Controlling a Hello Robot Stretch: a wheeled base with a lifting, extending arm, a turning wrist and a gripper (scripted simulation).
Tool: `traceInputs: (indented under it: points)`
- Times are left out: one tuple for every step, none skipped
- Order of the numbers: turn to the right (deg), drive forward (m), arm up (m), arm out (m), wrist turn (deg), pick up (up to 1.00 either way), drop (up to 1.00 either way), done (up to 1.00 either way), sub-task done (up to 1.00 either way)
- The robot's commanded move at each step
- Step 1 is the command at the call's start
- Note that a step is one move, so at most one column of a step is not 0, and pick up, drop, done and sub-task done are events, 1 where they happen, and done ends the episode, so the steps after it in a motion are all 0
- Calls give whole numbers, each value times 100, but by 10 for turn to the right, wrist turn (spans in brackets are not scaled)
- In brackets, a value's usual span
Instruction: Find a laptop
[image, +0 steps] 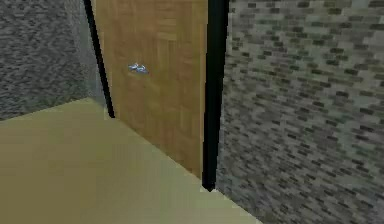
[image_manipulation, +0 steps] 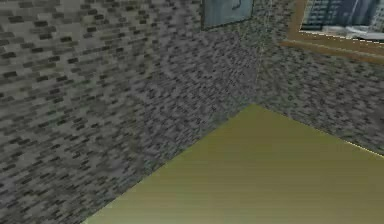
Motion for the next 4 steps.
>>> traceInputs:
  points:
    - [-450,0,0,0,0,0,0,0,0]
    - [-450,0,0,0,0,0,0,0,0]
    - [-240,0,0,0,0,0,0,0,0]
    - [0,100,0,0,0,0,0,0,0]
